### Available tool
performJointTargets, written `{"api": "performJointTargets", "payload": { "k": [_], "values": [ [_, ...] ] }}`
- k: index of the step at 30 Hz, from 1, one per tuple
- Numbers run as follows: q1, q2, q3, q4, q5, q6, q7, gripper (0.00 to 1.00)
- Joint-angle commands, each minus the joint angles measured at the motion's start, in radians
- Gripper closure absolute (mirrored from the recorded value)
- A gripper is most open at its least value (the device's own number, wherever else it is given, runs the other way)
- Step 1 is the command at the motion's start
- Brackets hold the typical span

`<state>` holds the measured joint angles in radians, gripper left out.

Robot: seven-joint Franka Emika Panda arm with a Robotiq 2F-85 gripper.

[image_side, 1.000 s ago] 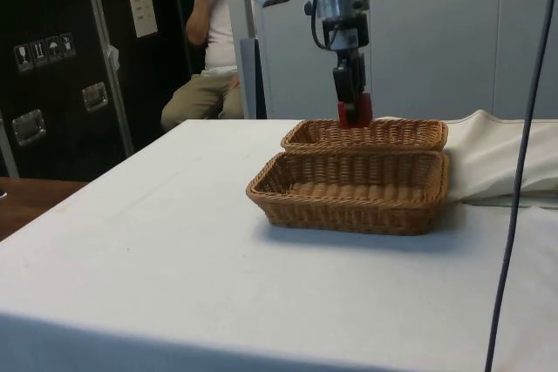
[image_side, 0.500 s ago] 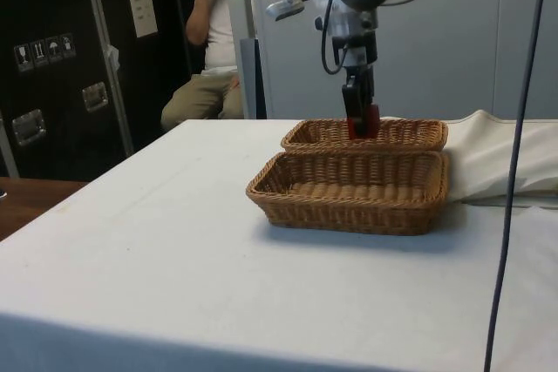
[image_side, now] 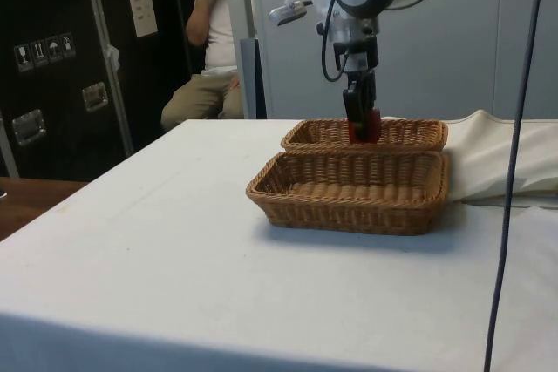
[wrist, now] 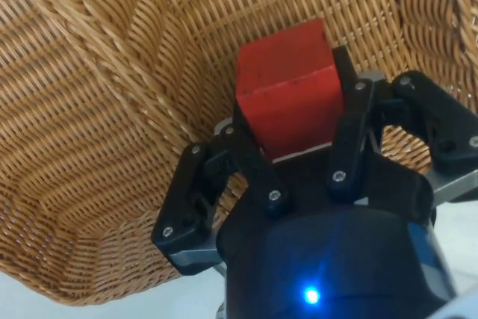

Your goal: Pick up the red cube and place it into the right basket.

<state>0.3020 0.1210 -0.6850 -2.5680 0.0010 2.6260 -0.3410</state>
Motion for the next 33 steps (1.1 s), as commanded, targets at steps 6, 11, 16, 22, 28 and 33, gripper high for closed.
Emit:
{"api": "performJointTargets", "payload": {
  "k": [6, 11, 16, 22, 28, 33],
  "values": [
    [-0.002, 0.007, 0.013, -0.004, 0.032, 0.013, -0.012, 0.28],
    [-0.002, 0.008, 0.014, -0.004, 0.034, 0.014, -0.013, 0.0],
    [-0.002, 0.007, 0.014, -0.003, 0.033, 0.012, -0.012, 0.0],
    [0.008, -0.028, 0.006, 0.016, -0.002, -0.028, 0.006, 0.0],
    [0.015, -0.07, 0.024, 0.039, -0.019, -0.077, 0.031, 0.0],
    [0.019, -0.098, 0.054, 0.059, -0.025, -0.114, 0.062, 0.0]
  ]
}}
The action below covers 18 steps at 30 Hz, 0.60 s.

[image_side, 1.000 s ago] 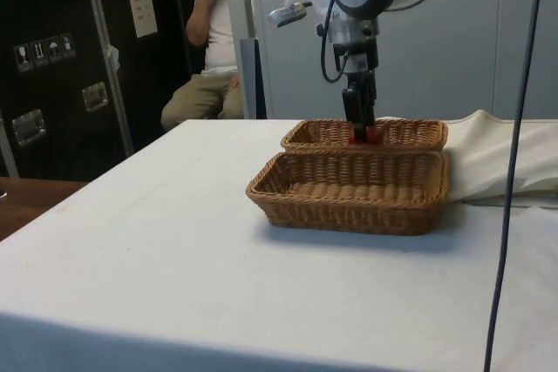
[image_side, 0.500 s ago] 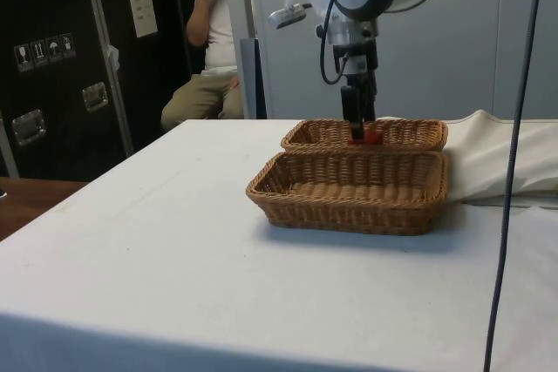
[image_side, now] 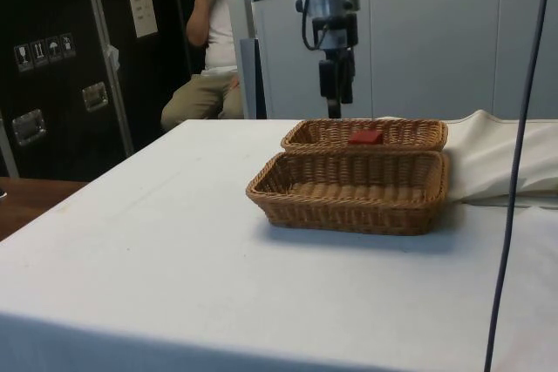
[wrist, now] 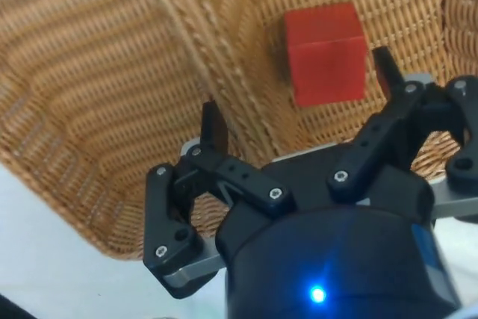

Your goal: Pick up the red cube and place it into the right basket.

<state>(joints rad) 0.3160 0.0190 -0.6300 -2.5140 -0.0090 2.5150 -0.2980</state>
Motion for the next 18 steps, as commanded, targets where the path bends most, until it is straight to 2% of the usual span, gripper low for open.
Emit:
{"api": "performJointTargets", "payload": {
  "k": [1, 2, 3, 5, 11, 12, 13, 18],
  "values": [
    [0.005, 0.001, 0.005, 0.008, -0.015, -0.008, 0.023, 0.0],
    [0.006, -0.002, 0.012, 0.012, -0.015, -0.011, 0.029, 0.0],
    [0.001, -0.005, 0.014, 0.008, 0.0, -0.007, 0.013, 0.0],
    [0.007, -0.008, 0.031, 0.02, -0.015, -0.02, 0.045, 0.0],
    [0.011, -0.013, 0.077, 0.034, -0.011, -0.023, 0.075, 0.0],
    [0.006, -0.013, 0.066, 0.028, 0.0, -0.02, 0.053, 0.0],
    [0.011, -0.013, 0.077, 0.034, -0.011, -0.023, 0.075, 0.0],
    [0.015, -0.012, 0.115, 0.046, -0.01, -0.02, 0.101, 0.0]
  ]
}}
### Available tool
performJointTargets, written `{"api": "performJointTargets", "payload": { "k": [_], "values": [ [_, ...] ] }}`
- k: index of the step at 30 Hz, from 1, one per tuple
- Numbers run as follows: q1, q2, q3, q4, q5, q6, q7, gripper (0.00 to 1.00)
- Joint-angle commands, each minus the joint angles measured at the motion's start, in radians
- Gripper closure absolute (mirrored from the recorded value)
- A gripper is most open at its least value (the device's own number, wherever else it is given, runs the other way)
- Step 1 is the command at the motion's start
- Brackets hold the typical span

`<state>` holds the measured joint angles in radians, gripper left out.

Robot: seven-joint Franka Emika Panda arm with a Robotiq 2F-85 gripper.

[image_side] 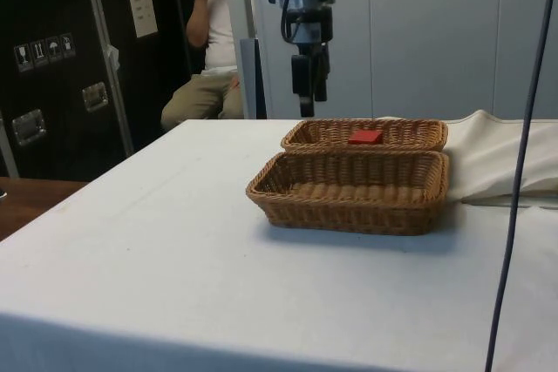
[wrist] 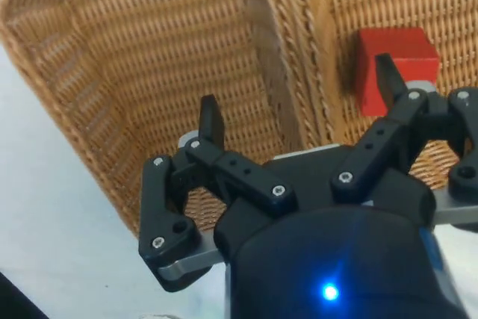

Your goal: Pick up the red cube and place it into the right basket.

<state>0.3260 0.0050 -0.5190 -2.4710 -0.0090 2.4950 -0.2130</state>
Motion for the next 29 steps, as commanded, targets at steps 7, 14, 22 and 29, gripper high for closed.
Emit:
{"api": "performJointTargets", "payload": {
  "k": [7, 14, 22, 29],
  "values": [
    [0.01, 0.0, 0.051, 0.016, -0.011, -0.001, 0.057, 0.0],
    [0.012, -0.002, 0.099, 0.026, -0.013, -0.006, 0.105, 0.0],
    [0.013, -0.008, 0.157, 0.035, -0.013, -0.008, 0.158, 0.0],
    [0.011, -0.007, 0.201, 0.034, 0.0, -0.003, 0.181, 0.0]
  ]
}}
